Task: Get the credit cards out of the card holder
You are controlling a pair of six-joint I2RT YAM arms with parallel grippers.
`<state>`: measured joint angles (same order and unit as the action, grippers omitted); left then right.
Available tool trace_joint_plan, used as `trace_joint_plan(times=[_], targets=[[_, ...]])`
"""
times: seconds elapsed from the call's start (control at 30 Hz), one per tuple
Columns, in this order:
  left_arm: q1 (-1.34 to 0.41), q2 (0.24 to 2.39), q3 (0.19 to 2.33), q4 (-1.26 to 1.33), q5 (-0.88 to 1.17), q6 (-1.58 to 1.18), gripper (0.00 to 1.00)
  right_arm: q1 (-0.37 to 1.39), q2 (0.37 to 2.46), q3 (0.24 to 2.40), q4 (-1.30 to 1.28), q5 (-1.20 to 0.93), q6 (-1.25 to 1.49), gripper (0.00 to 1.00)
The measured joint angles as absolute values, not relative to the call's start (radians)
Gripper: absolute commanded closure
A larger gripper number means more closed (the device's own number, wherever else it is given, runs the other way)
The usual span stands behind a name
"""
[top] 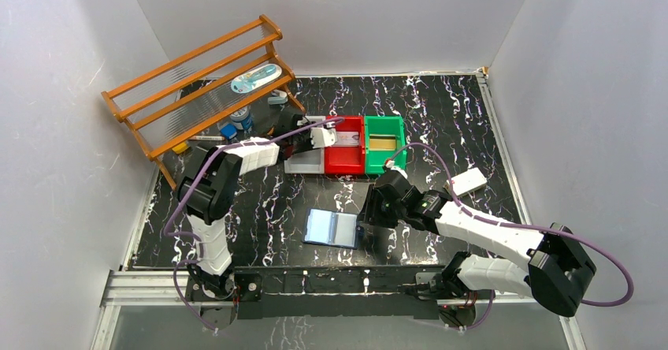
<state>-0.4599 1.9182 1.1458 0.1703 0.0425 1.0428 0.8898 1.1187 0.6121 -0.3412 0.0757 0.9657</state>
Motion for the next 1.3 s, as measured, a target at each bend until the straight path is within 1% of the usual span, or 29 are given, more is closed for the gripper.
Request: trace_joint_plan(times=[0.1, 0.27, 0.4, 0.47, 0.6, 0.7, 0.8, 0.83, 0.93, 1.0, 1.1, 1.3], targets=[[-0.460, 1.894, 1.125, 0.171, 0.043, 1.032, 0.62, 0.890, 1.119, 0.612, -0.342, 0.075, 0.966, 0.47], [-0.460, 1.840, 1.105, 0.173, 0.045, 1.005, 0.56, 0.888, 1.113, 0.612, -0.342, 0.070, 0.970, 0.47], [-0.460, 1.781, 1.082, 0.179, 0.056, 0.961, 0.46, 0.886, 1.101, 0.612, -0.342, 0.065, 0.973, 0.47], [-0.460, 1.745, 1.071, 0.186, 0.062, 0.921, 0.42, 0.886, 1.095, 0.612, -0.342, 0.064, 0.974, 0.47], [-0.460, 1.623, 1.026, 0.215, 0.076, 0.785, 0.34, 0.886, 1.082, 0.613, -0.340, 0.060, 0.981, 0.46], [-0.460, 1.492, 0.972, 0.255, 0.093, 0.642, 0.29, 0.886, 1.081, 0.613, -0.332, 0.049, 0.986, 0.46], [-0.460, 1.375, 0.919, 0.271, 0.114, 0.486, 0.28, 0.886, 1.086, 0.614, -0.315, 0.037, 0.988, 0.45], [-0.460, 1.275, 0.864, 0.265, 0.129, 0.355, 0.19, 0.886, 1.093, 0.616, -0.309, 0.029, 0.988, 0.42], [-0.460, 1.182, 0.791, 0.265, 0.110, 0.181, 0.03, 0.886, 1.140, 0.645, -0.290, -0.002, 0.989, 0.39], [-0.460, 1.073, 0.715, 0.223, 0.082, 0.054, 0.02, 0.886, 1.163, 0.654, -0.264, -0.012, 0.991, 0.36], [-0.459, 0.965, 0.678, 0.167, 0.052, -0.071, 0.02, 0.886, 1.179, 0.654, -0.242, -0.028, 0.993, 0.33], [-0.458, 0.797, 0.607, 0.057, 0.017, -0.290, 0.02, 0.886, 1.245, 0.700, -0.231, -0.041, 0.992, 0.33]])
